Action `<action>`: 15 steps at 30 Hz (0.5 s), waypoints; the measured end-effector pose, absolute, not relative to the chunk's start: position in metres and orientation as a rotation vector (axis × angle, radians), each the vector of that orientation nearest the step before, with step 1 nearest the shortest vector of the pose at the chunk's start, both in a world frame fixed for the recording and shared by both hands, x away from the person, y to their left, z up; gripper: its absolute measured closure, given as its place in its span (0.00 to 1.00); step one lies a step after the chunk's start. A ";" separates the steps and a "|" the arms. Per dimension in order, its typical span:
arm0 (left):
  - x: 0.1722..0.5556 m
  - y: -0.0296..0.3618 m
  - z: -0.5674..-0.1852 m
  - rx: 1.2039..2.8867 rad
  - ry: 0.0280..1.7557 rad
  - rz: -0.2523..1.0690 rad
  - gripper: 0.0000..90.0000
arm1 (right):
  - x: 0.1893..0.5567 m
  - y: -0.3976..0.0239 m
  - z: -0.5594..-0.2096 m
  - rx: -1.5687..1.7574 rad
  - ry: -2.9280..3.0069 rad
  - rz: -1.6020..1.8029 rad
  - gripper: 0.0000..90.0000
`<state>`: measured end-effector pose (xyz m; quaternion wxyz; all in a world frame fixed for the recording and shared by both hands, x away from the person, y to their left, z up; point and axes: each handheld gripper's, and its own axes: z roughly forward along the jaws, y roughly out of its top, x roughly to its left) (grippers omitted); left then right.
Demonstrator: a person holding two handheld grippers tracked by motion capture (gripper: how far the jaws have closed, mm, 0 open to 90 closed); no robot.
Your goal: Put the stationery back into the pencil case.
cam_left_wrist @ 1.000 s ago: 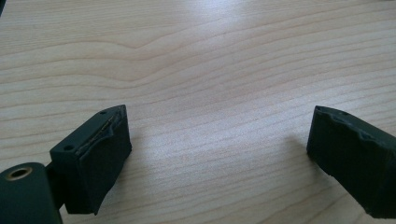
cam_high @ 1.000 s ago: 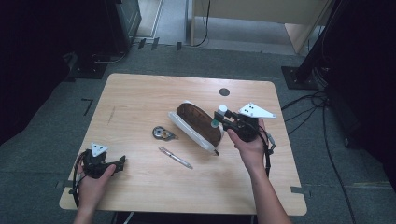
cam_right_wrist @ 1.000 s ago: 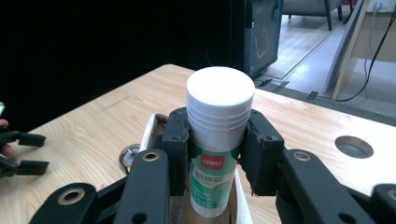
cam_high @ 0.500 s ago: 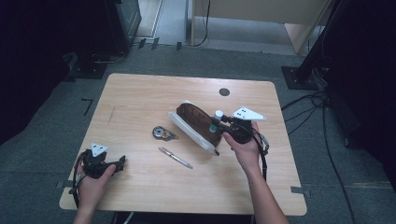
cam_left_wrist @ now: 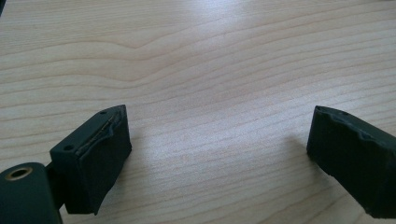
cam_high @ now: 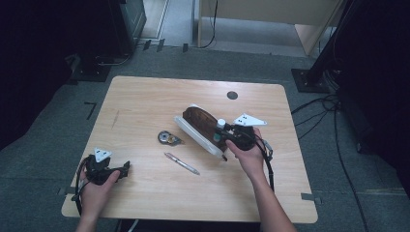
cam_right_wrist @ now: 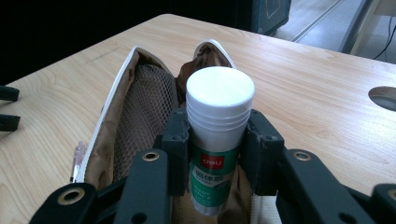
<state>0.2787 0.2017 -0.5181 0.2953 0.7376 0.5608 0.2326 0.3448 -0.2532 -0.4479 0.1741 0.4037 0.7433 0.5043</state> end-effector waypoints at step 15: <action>0.279 0.202 -0.518 1.963 1.492 0.619 0.07 | 0.345 -0.242 -0.454 1.107 2.160 1.375 0.73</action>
